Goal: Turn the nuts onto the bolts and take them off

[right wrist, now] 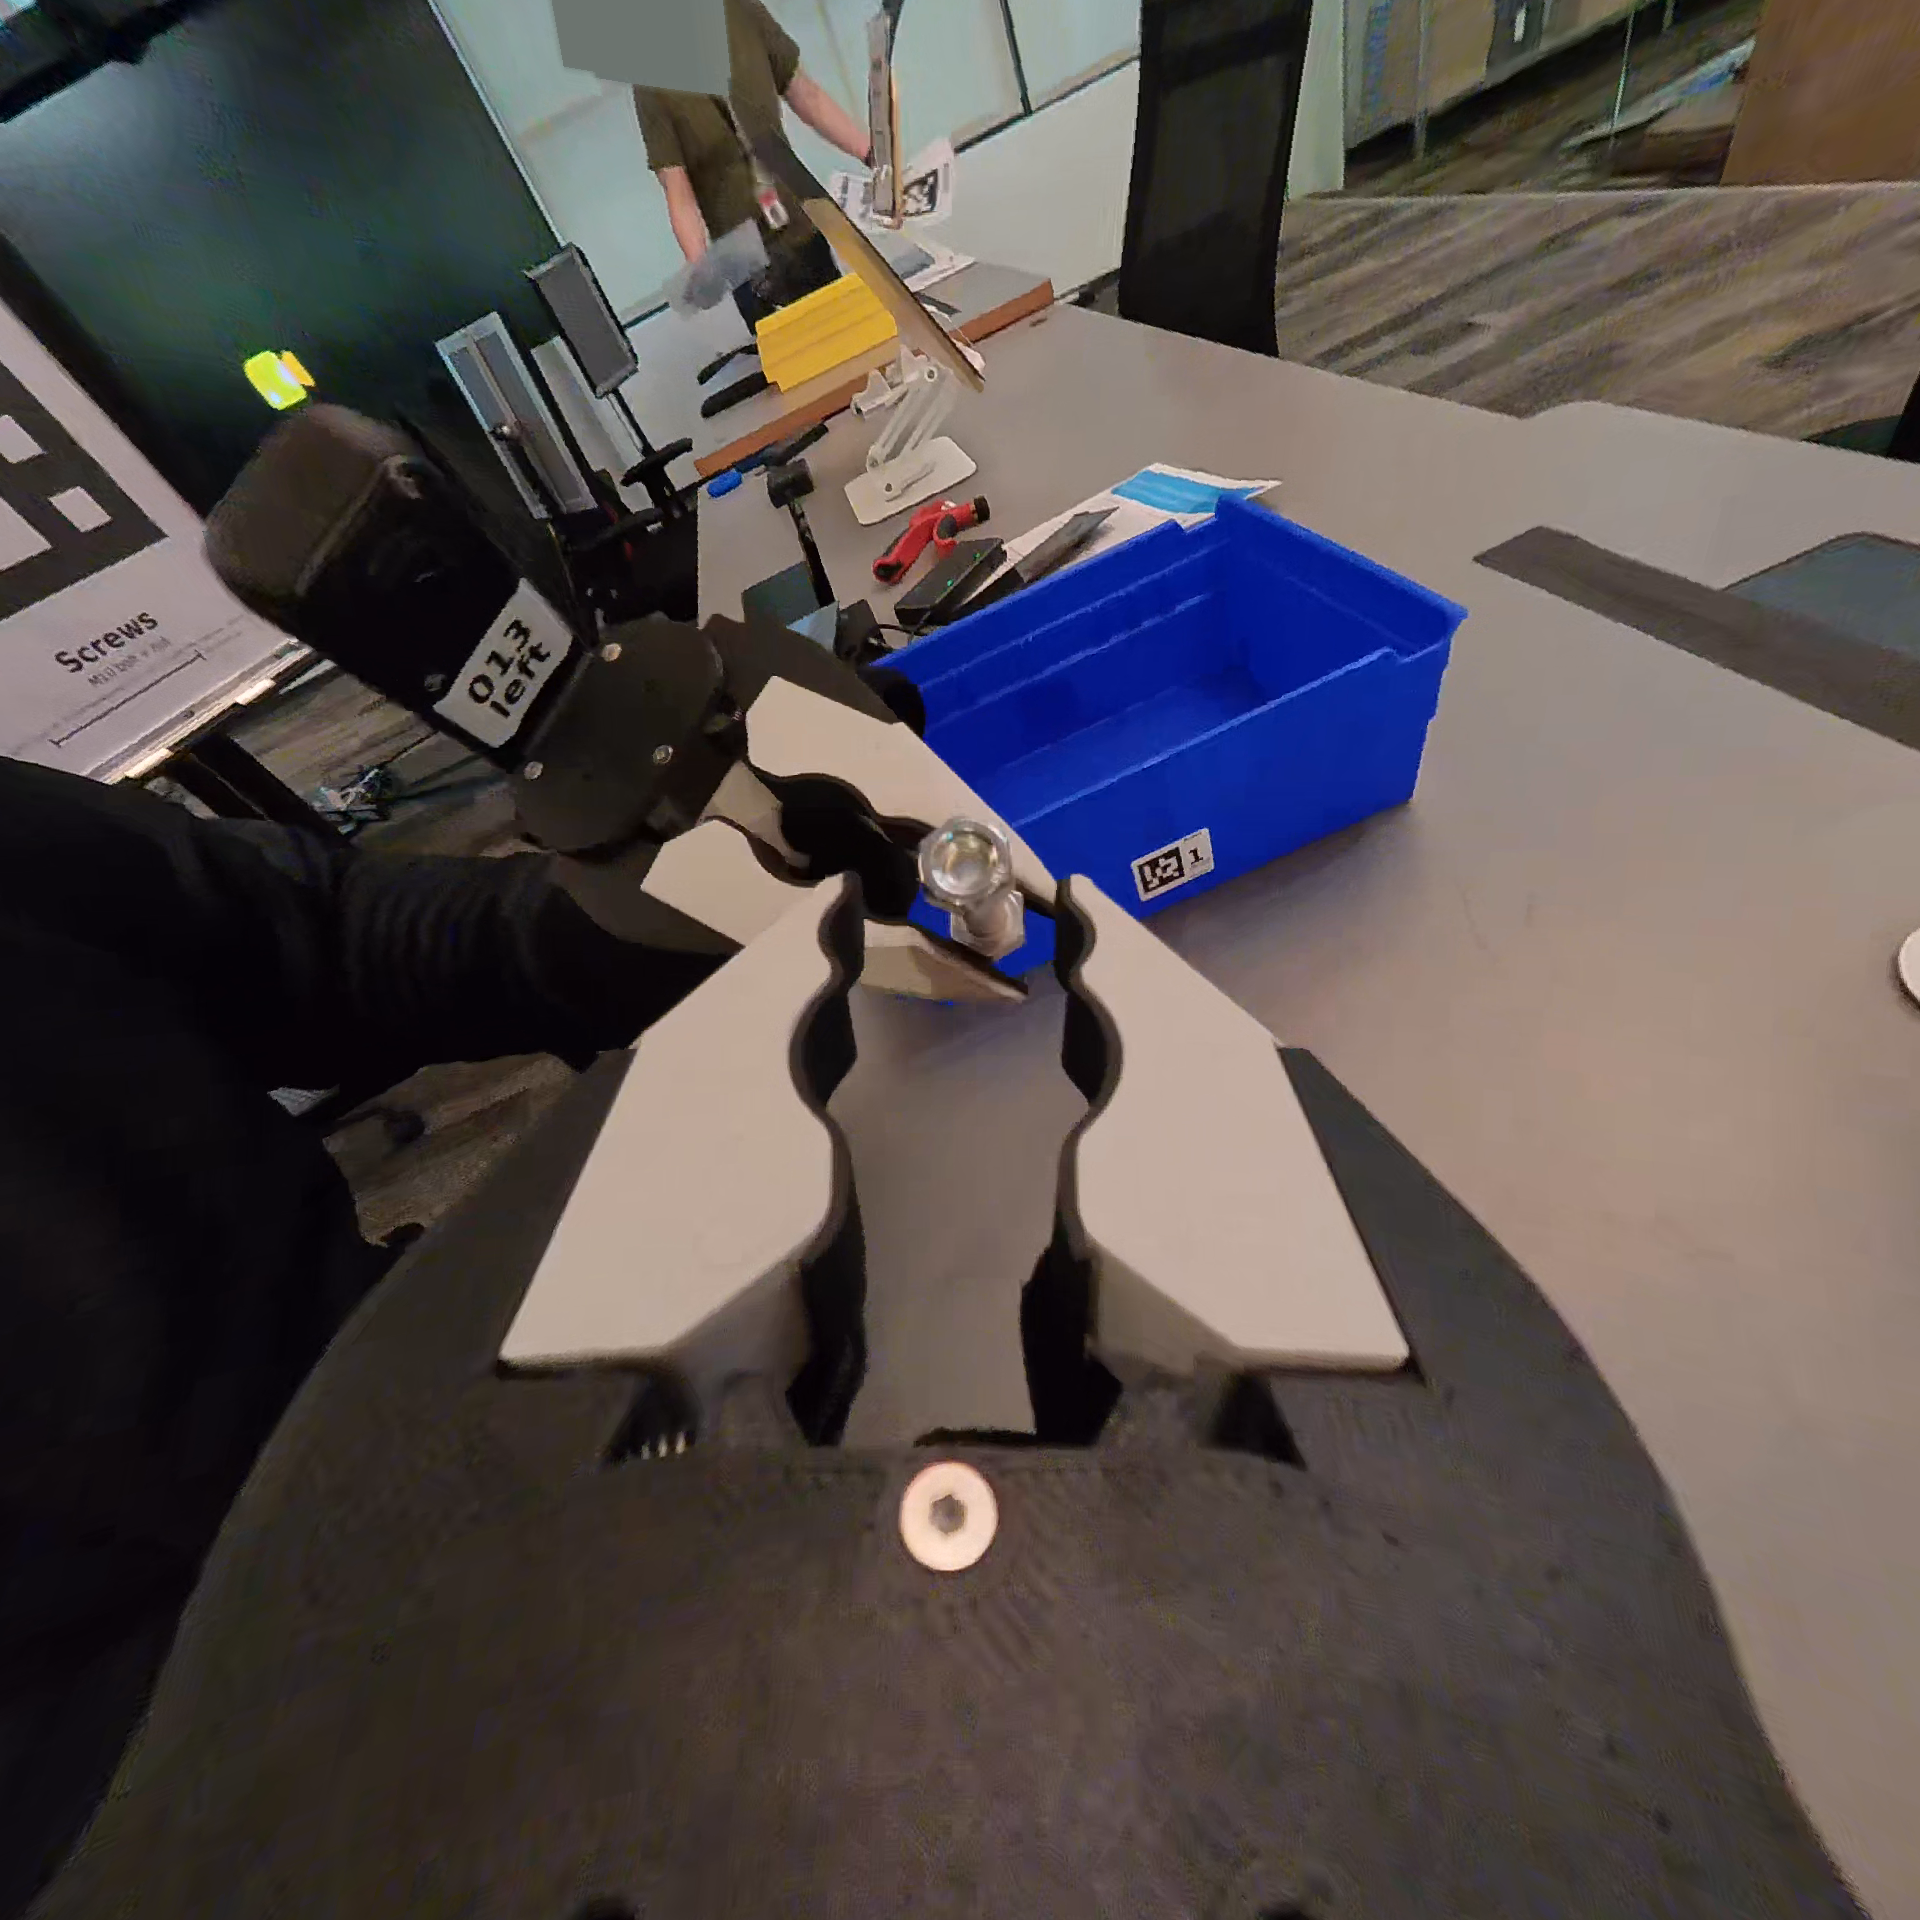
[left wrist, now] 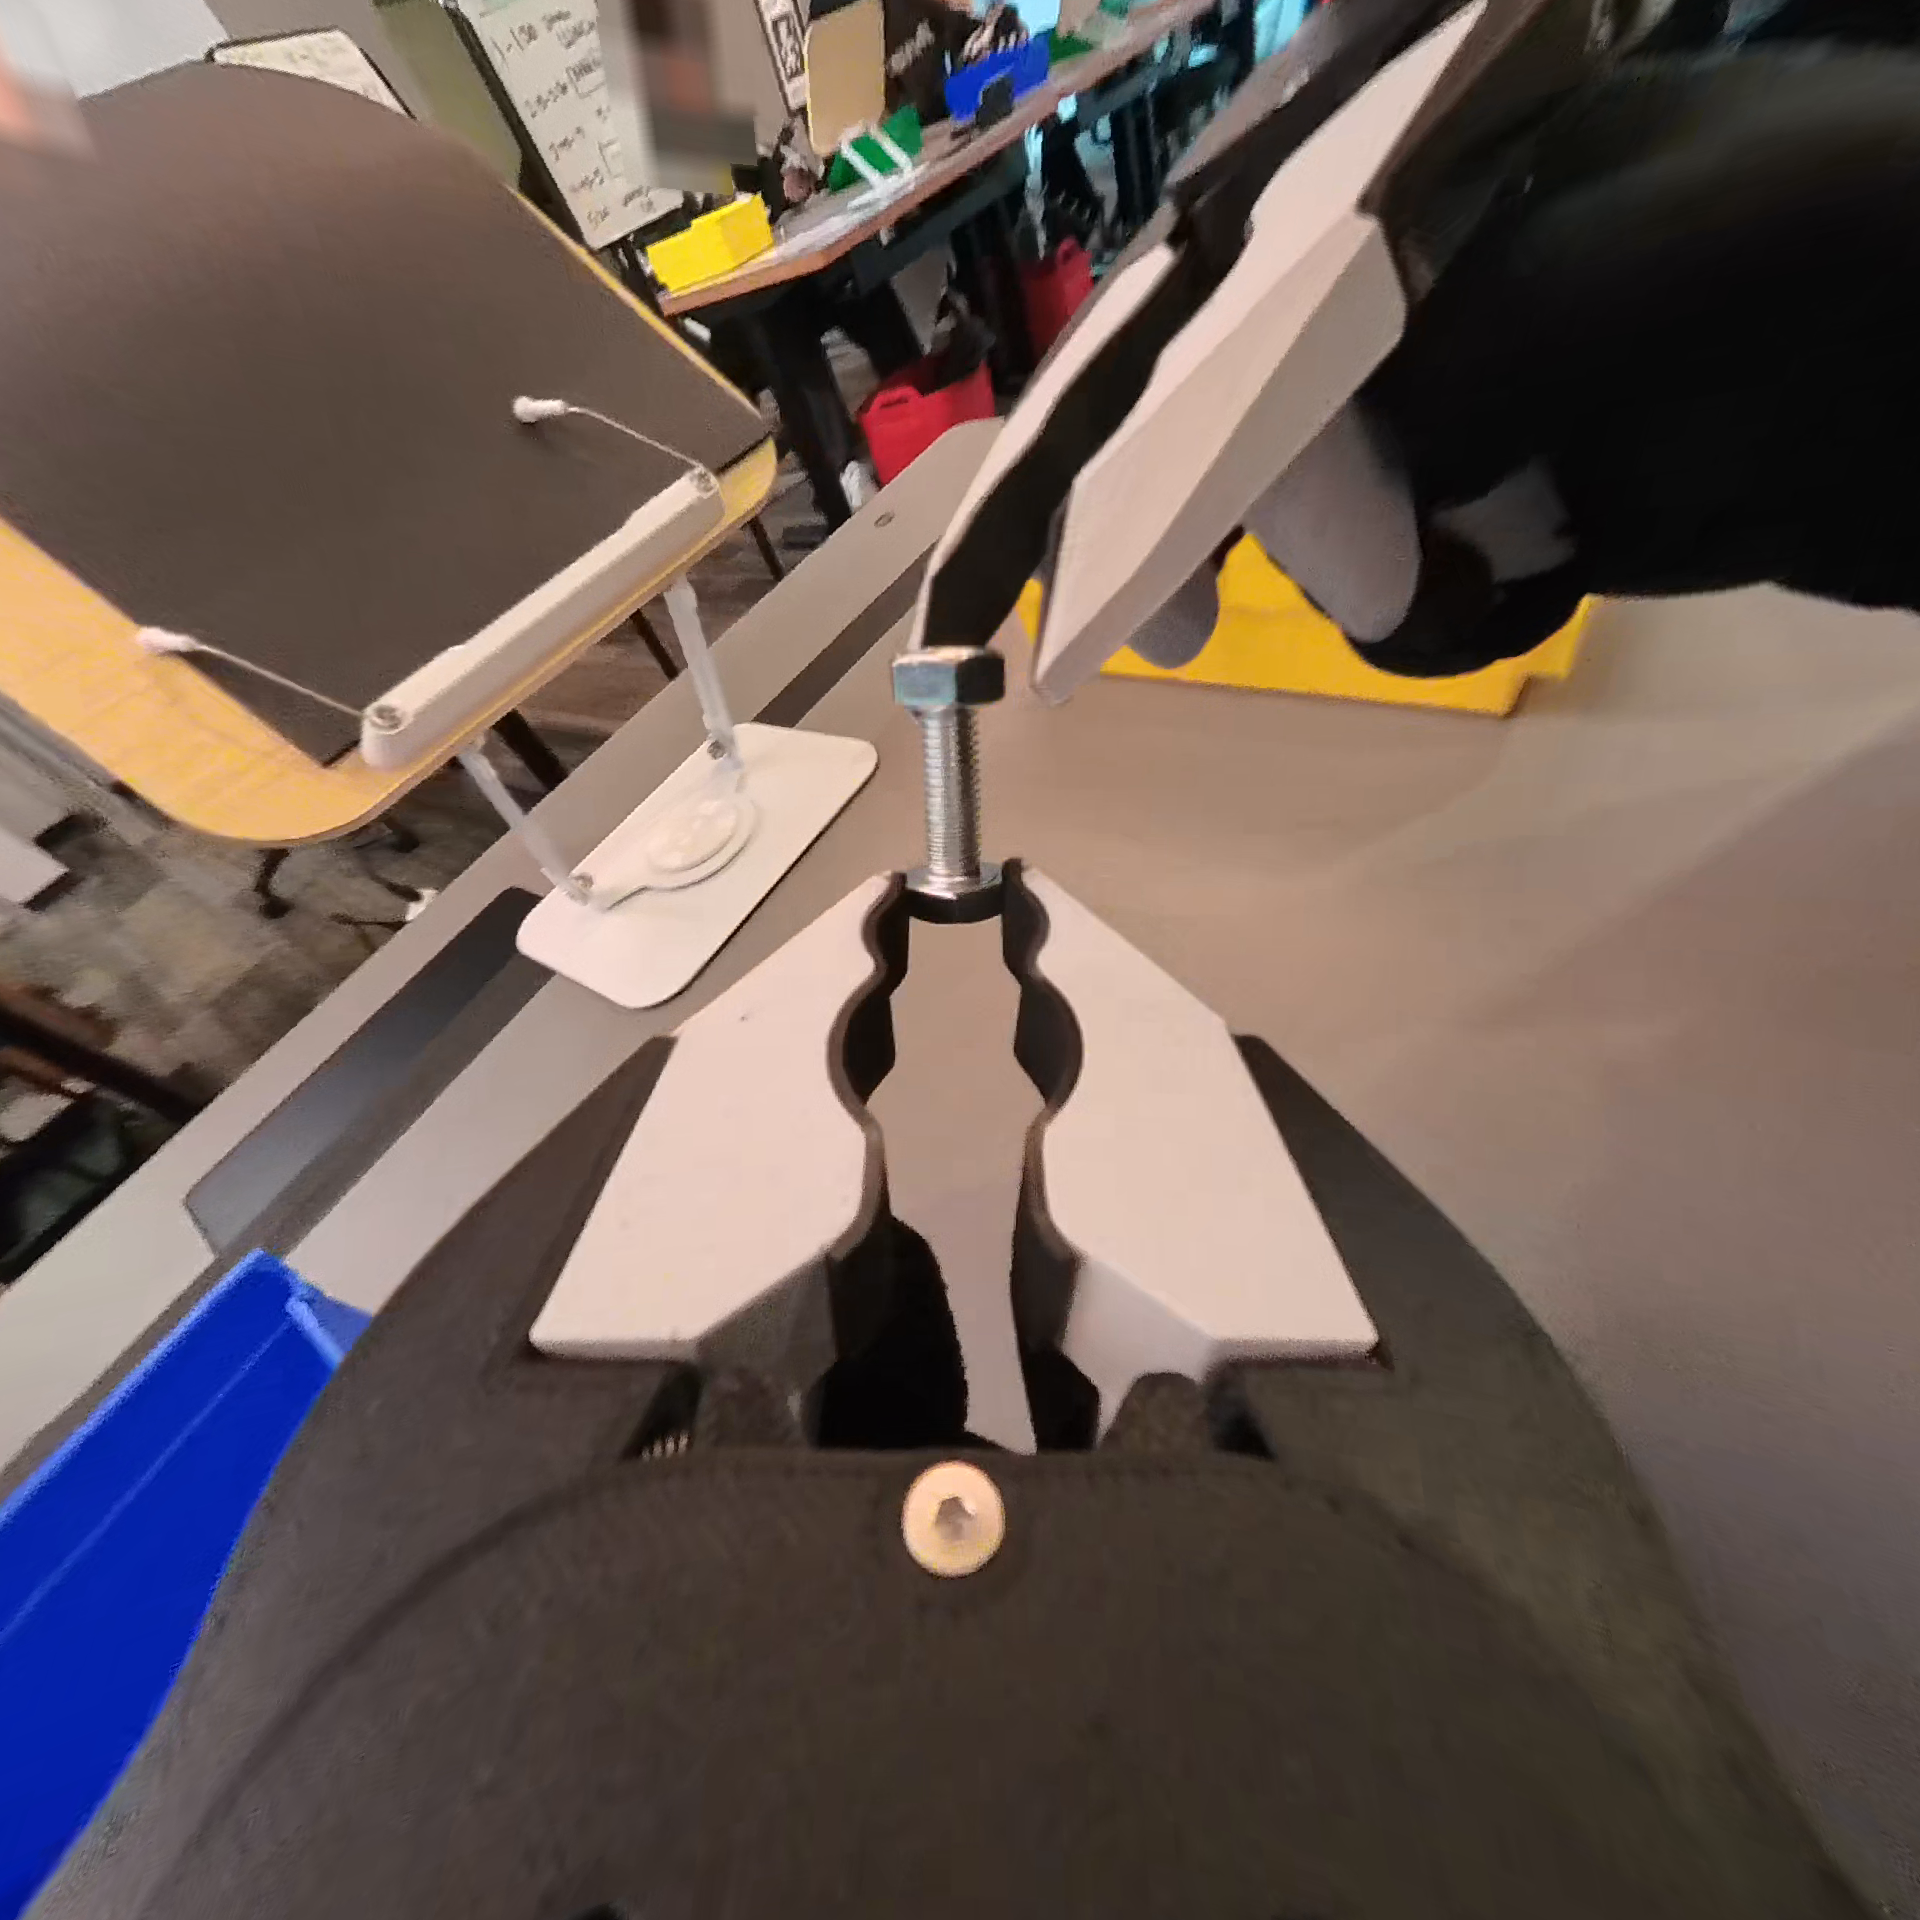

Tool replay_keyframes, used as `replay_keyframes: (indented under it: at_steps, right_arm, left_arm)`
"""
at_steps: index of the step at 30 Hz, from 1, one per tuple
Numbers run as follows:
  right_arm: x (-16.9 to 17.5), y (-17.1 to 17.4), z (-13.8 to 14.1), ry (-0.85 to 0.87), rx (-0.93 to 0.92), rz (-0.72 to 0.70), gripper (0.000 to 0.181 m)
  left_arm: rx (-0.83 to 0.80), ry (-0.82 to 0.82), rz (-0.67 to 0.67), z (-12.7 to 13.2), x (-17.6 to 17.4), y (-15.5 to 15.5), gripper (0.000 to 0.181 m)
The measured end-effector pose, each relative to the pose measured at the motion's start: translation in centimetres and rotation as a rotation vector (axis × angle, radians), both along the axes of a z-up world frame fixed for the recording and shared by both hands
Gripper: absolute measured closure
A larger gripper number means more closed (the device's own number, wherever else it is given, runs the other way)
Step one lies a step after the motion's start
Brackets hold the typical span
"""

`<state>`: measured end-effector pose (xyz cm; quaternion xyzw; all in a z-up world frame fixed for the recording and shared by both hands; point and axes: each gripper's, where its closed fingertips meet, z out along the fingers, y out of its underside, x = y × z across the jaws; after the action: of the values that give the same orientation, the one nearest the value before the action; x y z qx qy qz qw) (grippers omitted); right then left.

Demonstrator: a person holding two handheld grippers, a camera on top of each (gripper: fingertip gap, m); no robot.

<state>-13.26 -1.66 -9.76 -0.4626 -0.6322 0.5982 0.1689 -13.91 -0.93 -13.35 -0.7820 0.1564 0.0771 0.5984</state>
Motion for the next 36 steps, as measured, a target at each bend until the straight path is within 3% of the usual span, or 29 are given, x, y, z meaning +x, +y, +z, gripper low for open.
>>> replay_keyframes:
  at_steps: [6,21,29,33,36]
  right_arm:
    - [-0.2,0.1,-0.9,-0.033,0.066,-0.020,0.165]
    - [0.5,-0.3,-1.4,-0.042,0.271,0.115,0.166]
    - [1.2,-0.9,-3.3,-0.015,0.763,0.322,0.165]
    - [1.1,-0.8,-4.0,0.027,1.058,0.385,0.166]
    - [0.9,-0.6,-4.2,0.046,1.164,0.396,0.165]
  left_arm:
    - [-0.030,0.042,0.009,-0.8,0.1,0.2,0.165]
    - [-0.116,0.016,-0.103,-1.1,1.0,-0.3,0.165]
    - [-0.288,-0.134,-0.252,-2.5,1.9,-1.6,0.165]
    - [-0.328,-0.203,-0.292,-3.0,2.1,-2.1,0.165]
    - [-0.322,-0.218,-0.291,-3.0,1.9,-2.0,0.165]
